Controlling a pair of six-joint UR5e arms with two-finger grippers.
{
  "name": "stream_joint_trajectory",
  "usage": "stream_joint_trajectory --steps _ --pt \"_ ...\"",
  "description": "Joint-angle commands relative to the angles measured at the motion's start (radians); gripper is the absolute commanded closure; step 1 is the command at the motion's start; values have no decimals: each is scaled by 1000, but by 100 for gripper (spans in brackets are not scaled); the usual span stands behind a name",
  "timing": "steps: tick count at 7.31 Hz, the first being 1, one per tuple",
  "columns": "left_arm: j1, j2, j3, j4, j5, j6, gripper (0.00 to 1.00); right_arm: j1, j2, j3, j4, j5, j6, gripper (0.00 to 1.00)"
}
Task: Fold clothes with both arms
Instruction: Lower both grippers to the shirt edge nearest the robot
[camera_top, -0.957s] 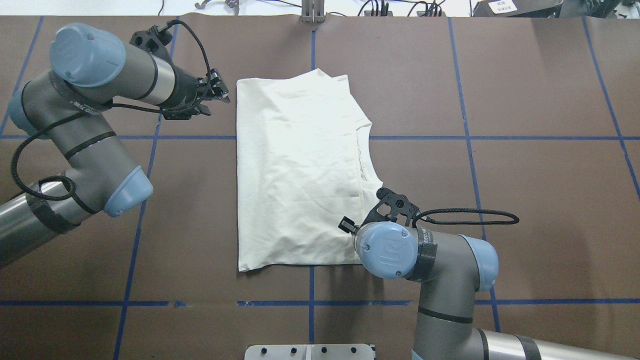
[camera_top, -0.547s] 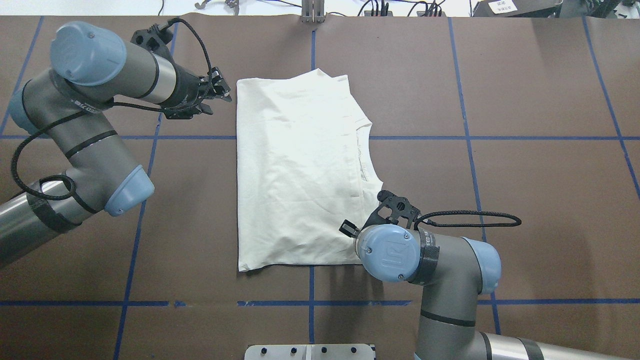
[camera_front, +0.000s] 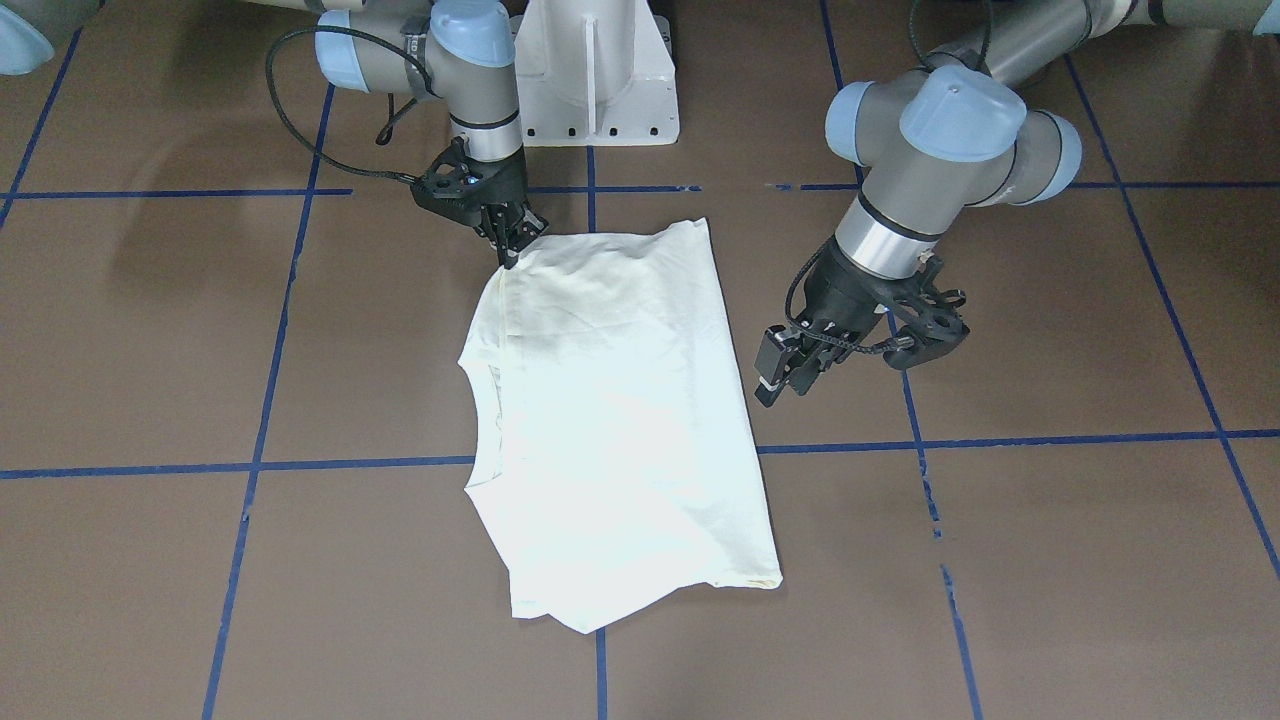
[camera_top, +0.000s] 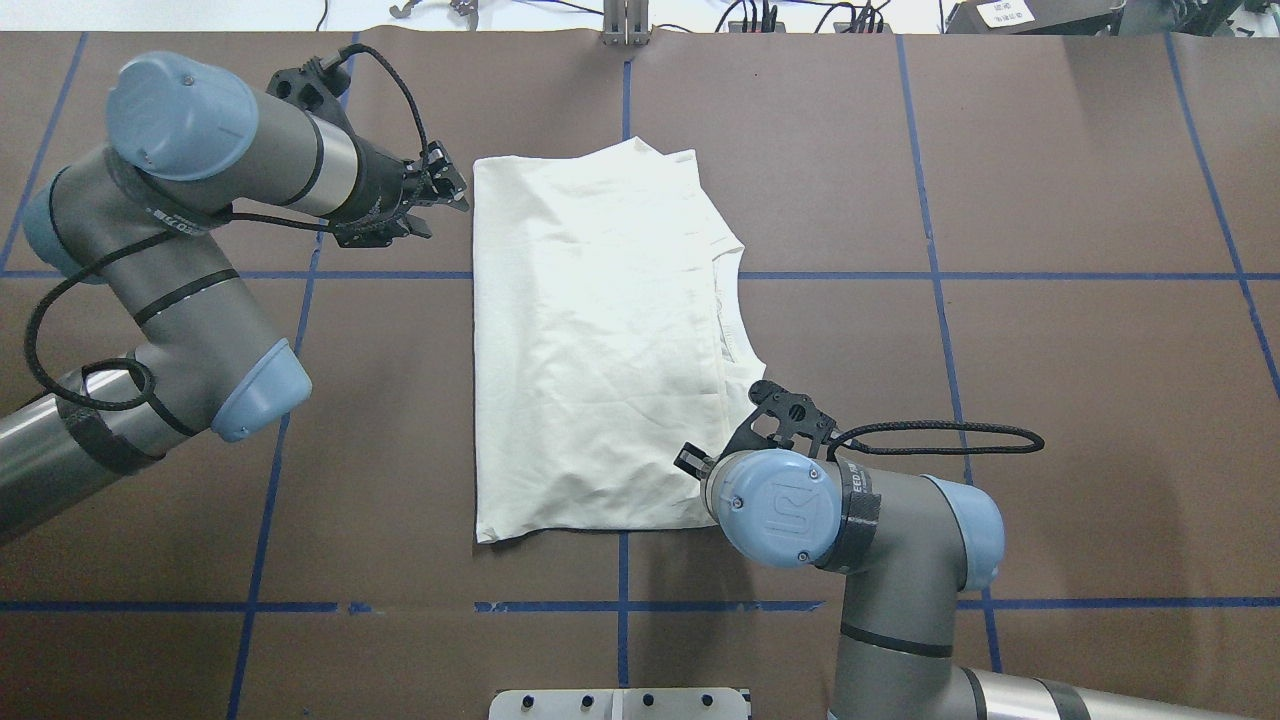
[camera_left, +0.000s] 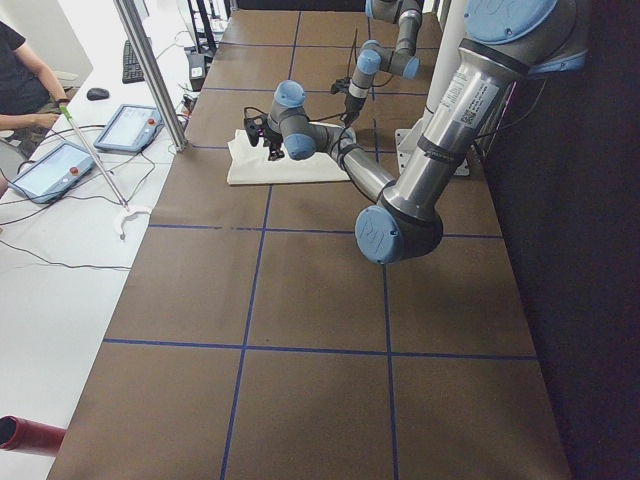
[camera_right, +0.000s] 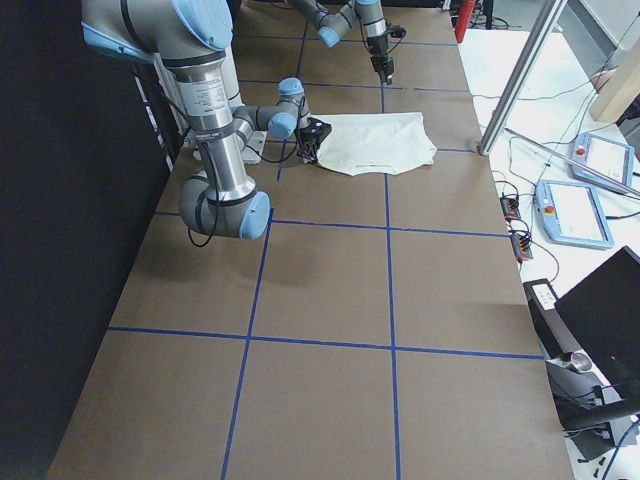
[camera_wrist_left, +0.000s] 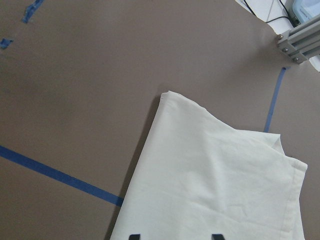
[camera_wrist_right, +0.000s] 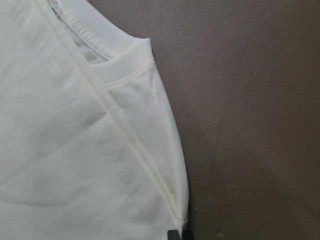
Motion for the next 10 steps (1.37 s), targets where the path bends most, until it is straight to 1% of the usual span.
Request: stream_joint_trajectory --steps 1,2,3,4,5,6,7,8,10 --pt "63 3 -37 6 30 -106 44 2 -56 133 -27 4 0 100" --pt "175 8 -82 41 141 -218 43 -13 -82 179 -32 18 5 100" --pt "305 17 -179 172 241 -275 43 -53 -123 222 -32 20 15 100" --pt "379 66 -272 213 260 -323 43 -96 -142 250 -32 20 55 100" --pt "419 113 -316 213 278 -335 44 -122 -159 261 -35 18 67 100" --pt "453 120 -318 216 275 -340 44 -137 -174 262 -35 17 67 100" --pt "484 155 -339 215 275 -352 44 -139 -179 262 -35 18 67 100" --pt "515 182 -360 213 278 -354 32 -141 -179 262 -35 21 67 100" --pt "556 196 -368 213 279 -375 1 -141 -176 264 -37 20 69 100"
